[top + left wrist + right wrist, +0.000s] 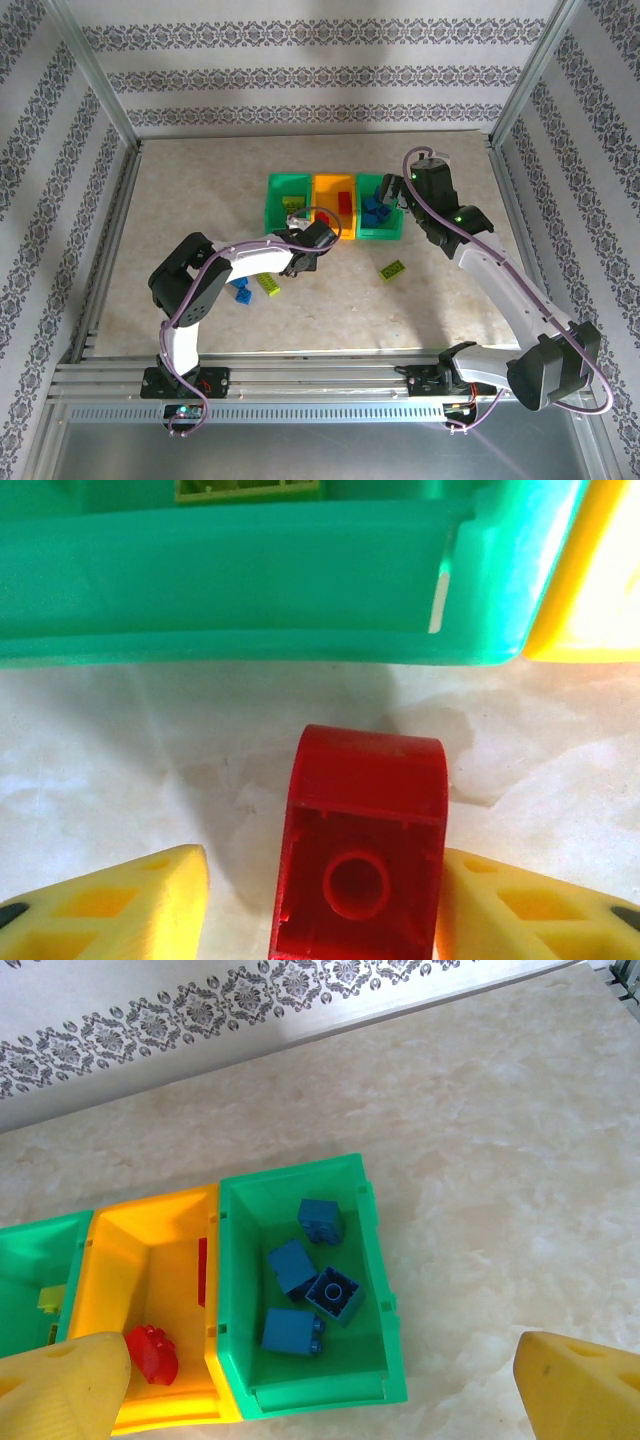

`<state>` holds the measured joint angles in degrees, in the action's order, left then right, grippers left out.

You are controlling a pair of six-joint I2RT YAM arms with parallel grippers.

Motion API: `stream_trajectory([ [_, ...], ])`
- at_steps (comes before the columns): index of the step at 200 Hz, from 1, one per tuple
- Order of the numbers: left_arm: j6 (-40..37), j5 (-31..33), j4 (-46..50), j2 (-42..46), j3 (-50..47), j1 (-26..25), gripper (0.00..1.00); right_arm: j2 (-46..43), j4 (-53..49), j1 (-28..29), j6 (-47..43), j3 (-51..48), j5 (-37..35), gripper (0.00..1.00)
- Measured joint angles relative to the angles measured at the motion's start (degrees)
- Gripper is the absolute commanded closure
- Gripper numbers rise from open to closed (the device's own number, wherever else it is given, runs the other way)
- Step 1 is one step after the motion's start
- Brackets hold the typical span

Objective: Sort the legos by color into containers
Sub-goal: Pick up the lego from the center of the table.

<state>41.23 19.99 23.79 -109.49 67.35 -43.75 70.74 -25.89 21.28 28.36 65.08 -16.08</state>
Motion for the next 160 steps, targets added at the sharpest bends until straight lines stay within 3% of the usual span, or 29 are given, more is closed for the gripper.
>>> stream_trajectory([
  [56,-0.68,-1.55,-0.52,-0.61,0.28,0.48,0.55,0.00,-0.02,0.02,0.22,0.00,0.02,0.02],
  [100,-1.20,-2.56,-1.09,-0.61,0.37,0.72,0.73,0.00,-1.16,0.37,1.14,0.00,-1.07,0.02],
  [160,-3.30,-3.13,-1.11,4.31,-2.78,0.74,0.75,-1.22,-4.63,0.31,1.97,-2.19,-1.57,0.02],
])
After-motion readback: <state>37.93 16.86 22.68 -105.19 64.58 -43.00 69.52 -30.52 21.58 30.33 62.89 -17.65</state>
